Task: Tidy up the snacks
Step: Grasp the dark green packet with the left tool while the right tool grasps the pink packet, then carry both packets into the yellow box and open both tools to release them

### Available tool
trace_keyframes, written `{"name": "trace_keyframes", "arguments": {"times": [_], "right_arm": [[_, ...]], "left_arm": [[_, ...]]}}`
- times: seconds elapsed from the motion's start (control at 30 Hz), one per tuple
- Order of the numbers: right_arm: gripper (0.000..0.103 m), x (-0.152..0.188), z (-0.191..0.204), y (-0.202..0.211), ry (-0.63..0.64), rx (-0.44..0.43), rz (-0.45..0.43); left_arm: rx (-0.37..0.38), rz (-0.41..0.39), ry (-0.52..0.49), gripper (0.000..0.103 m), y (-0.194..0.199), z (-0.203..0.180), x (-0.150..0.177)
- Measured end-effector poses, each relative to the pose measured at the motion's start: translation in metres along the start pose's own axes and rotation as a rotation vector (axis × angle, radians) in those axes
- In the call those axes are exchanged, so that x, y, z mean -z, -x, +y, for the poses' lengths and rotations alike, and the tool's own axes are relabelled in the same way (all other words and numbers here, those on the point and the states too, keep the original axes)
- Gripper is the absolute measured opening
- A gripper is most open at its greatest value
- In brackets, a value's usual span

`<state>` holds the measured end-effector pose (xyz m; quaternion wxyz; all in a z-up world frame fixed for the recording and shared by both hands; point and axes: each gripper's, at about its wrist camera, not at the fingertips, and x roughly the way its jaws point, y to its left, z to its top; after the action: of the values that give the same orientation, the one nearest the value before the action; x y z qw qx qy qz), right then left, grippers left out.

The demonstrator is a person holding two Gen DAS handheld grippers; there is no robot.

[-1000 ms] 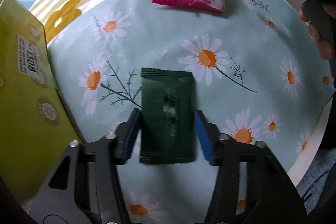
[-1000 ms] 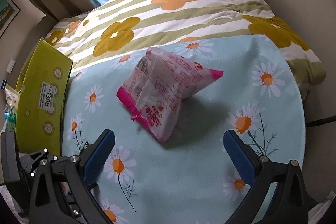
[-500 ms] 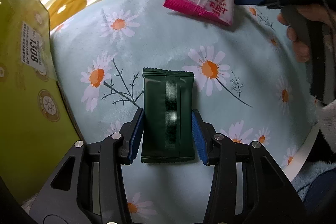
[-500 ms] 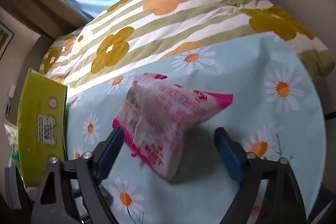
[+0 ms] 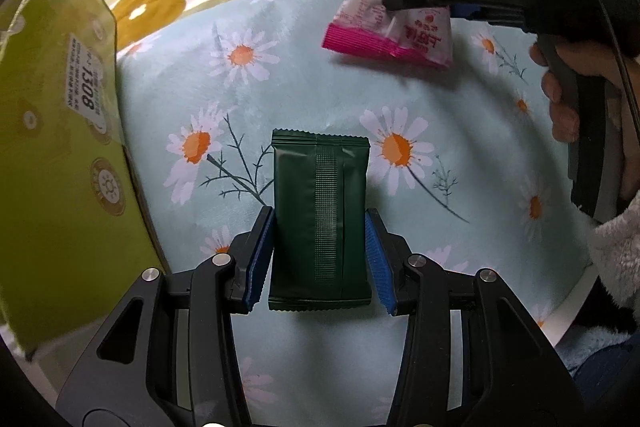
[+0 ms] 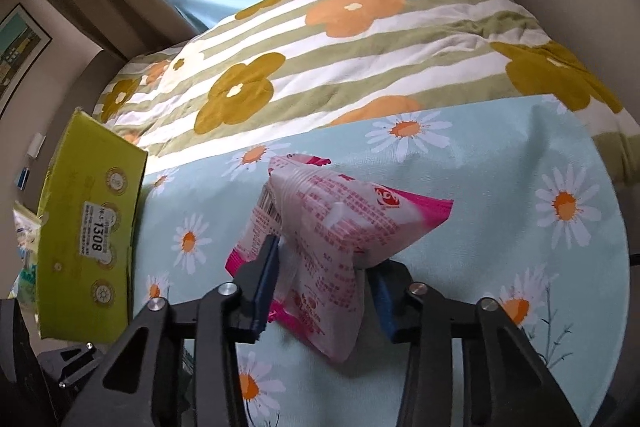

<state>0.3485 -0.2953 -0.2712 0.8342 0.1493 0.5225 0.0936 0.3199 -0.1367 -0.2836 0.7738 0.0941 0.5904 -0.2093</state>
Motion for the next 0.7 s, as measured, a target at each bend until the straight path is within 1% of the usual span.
{"name": "trace_keyframes", "arguments": {"times": [0.17,0.37,0.47,0.57,0.7], "right_arm": [[0.037,0.003,-0.001,0.028,0.021,-0.011,-0.035],[0.037,-0.004,0.006,0.078,0.068,-0.039,-0.087],[0.037,-0.012,0.016,0.104,0.113,-0.063,-0.118],[0.037,-0.022,0.033,0.130,0.174,-0.091,-0.154],[0.037,-0.037,0.060,0.152,0.234,-0.128,-0.179]], "left_arm": [[0.004,-0.042,0.060,0.041,0.018,-0.003,-0.002],[-0.005,-0.139,0.111,0.041,0.058,-0.013,-0.007],[0.011,-0.201,0.169,0.041,0.089,-0.014,-0.011],[-0.008,-0.276,0.207,0.041,0.120,-0.009,-0.018],[-0.006,-0.364,0.272,0.041,0.166,0.012,-0.024]]}}
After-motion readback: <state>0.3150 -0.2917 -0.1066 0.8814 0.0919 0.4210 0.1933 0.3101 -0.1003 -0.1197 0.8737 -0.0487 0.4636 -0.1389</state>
